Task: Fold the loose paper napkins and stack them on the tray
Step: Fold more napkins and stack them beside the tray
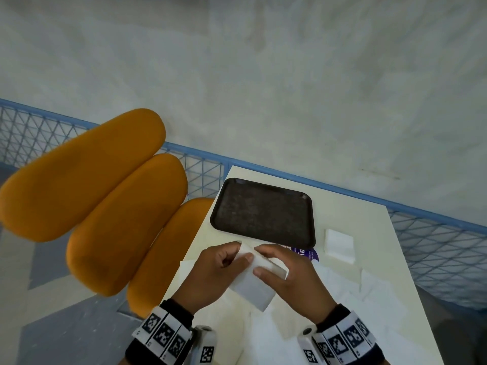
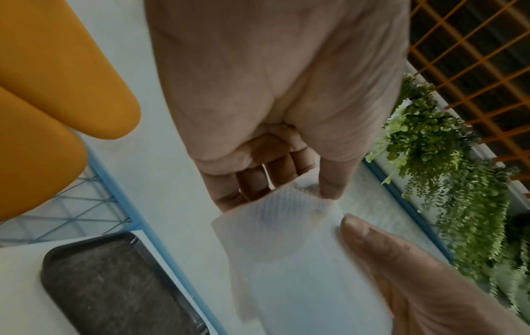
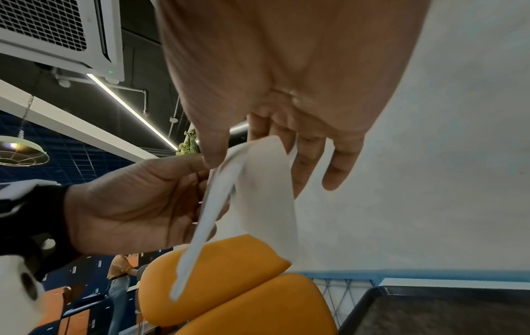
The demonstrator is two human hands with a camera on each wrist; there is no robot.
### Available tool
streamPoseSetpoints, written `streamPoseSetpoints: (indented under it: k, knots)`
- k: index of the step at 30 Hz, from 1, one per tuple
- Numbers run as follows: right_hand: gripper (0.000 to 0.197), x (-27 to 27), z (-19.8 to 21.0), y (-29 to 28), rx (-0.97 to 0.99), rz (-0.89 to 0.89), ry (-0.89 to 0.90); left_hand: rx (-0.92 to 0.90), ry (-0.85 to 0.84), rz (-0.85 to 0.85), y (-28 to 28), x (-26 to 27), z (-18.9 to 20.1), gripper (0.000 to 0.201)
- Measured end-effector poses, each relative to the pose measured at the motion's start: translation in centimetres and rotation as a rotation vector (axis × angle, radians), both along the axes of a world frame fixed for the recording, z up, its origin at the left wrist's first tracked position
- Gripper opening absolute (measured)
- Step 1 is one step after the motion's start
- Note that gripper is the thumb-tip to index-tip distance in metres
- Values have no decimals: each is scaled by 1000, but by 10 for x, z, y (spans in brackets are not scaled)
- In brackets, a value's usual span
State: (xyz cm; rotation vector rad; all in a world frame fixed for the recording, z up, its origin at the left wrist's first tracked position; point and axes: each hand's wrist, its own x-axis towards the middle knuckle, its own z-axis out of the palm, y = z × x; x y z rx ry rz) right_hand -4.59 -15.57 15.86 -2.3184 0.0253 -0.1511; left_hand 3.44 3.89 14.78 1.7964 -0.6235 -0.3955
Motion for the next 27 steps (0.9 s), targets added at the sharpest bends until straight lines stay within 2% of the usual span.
streamPoseSetpoints:
  k: [4,5,8,9,10,12,15,19,23,25,27]
  knots:
    - [26,2,3,5,-19,7,-3,60,-72,22,6,-1,5,36]
    - [30,2,2,6,-21,1,-9,69,-98,40,7,-1,4,39]
    - [72,3,-1,7,-54,-5,23,85,-166,143,8,-1,5,36]
    - [76,3,-2,6,-59,-6,43,69,-177,186,9,-1,4,32]
    - [71,3,-2,6,-45,-3,52,45,-185,224,9,-1,6,33]
    - [48,2,0,6,-1,9,43,46,-185,234,10,0,9,43]
    - [17,0,3,6,39,13,32,98,-141,118,11,1,11,55]
    - [15,-1,4,4,37,25,39,139,-121,70,10,3,3,62]
    - [40,-1,7,3,73,78,23,120,-129,57,6,0,2,44]
    - [29,0,9,4,55,77,-7,97,-113,57,4,-1,2,35]
    - [16,1,13,4,42,79,-4,69,-84,57,4,-1,1,35]
